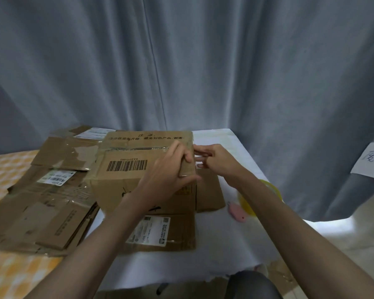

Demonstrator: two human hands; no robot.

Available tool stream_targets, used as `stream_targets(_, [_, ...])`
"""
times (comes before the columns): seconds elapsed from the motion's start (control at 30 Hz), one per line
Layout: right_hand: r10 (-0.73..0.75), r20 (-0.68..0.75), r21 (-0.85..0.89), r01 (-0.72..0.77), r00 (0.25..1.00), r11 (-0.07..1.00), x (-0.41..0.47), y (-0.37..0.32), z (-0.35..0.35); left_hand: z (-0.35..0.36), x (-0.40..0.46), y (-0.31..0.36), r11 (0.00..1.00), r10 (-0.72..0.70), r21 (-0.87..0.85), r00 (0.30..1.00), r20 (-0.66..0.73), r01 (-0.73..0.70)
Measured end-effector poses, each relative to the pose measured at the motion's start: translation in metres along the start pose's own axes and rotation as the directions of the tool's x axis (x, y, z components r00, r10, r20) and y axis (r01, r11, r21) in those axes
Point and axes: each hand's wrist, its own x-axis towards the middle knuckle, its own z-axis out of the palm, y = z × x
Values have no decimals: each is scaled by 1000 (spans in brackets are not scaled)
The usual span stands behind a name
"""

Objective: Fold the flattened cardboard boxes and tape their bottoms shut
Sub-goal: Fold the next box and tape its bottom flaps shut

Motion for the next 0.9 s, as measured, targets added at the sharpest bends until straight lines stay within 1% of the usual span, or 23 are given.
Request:
stream_targets(0.1, [18,35,71,-21,999,997,-12,-7,0,-2,0,-1,1000,1,0,1000,-14,-1])
stream_targets(0.17, [30,11,57,-30,999,998,-13,-9,1,-2,-1,1,1000,4,8,1000,-16,-4])
stream_targets(0.23, [62,-84,16,-60,995,998,-3,-9,-2,0,0,3,999,19,29,999,-34,-18])
stream_targets(0.3, [96,-193,29,-92,976,995,13,-10,-7,2,0,6,999,14,43,999,-46,-12])
stream_targets(0.37, [118,-221,35,-113,968,993,30,-13,-8,4,1,8,999,-13,52,998,-60,16])
stream_targets(0.43, [136,-201,7,-137,970,991,44,-15,-3,5,1,11,997,-35,72,997,-66,40])
stream_targets(0.5, [151,-150,-3,-153,977,988,51,-17,5,6,2,12,996,-49,76,997,-59,54])
stream_targets(0.6, [124,-87,-10,-125,988,992,48,-20,8,5,1,12,997,-44,68,998,-54,48])
stream_targets(0.73, [194,1,26,-194,981,981,37,-13,-8,0,-1,10,998,-17,55,999,-40,19])
stream_targets(0.8, [228,46,55,-231,973,972,26,-13,-12,-3,0,10,998,-36,52,999,6,36])
stream_targets(0.87, [231,48,93,-235,972,968,11,-18,-12,-8,1,12,998,-50,38,997,59,48])
stream_targets(0.9, [237,40,99,-240,971,966,3,-22,-11,-13,0,14,998,-57,1,995,76,57])
